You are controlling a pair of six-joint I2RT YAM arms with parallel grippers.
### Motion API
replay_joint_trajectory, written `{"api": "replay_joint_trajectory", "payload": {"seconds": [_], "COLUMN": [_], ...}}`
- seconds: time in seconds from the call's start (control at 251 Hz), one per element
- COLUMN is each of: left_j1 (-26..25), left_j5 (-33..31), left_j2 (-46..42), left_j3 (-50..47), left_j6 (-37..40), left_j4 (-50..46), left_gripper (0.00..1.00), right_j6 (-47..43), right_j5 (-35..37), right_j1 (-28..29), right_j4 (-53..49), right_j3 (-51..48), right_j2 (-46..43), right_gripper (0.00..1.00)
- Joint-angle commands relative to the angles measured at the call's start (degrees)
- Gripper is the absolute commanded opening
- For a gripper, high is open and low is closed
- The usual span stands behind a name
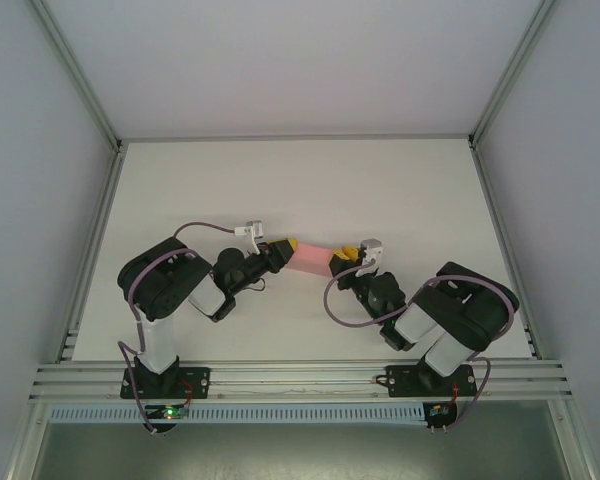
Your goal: Assemble paper box
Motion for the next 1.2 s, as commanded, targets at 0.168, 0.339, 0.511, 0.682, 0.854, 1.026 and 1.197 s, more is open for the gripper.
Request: {"api": "replay_joint_trajectory", "payload": {"seconds": [0.168, 0.339, 0.511, 0.682, 0.854, 1.026, 1.197], "left_j1": [-0.7, -0.6, -0.6, -0.6, -0.7, -0.7, -0.7], "left_j5": [9.7, 11.7, 13.7, 13.1, 13.3, 14.1, 12.3], "left_j2": [2.1, -1.0, -3.0, -5.4, -6.5, -7.1, -9.9], "left_j3": [1.8, 6.6, 9.6, 10.1, 10.6, 12.6, 15.2], "left_j6": [3.7, 4.8, 5.0, 7.0, 7.8, 8.6, 11.9], "left_j4": [-26.2, -36.9, -43.3, -47.3, -48.0, -48.6, -54.6], "left_gripper": [0.0, 0.11, 0.26, 0.43, 0.59, 0.72, 0.94], "right_j6": [1.8, 4.6, 6.6, 6.8, 6.2, 6.0, 6.1], "right_j5": [-7.5, -3.3, -5.0, -4.8, -6.7, -7.5, -7.3], "right_j1": [-3.2, -4.6, -6.6, -7.0, -7.1, -7.1, -7.1], "right_j4": [-35.3, -63.6, -71.6, -71.0, -69.8, -72.2, -74.2], "right_j3": [4.6, 13.8, 16.9, 16.9, 17.8, 20.8, 23.3], "right_j2": [-5.8, -16.3, -19.1, -19.5, -19.0, -18.9, -19.3], "right_gripper": [0.0, 0.03, 0.16, 0.2, 0.27, 0.35, 0.45]}}
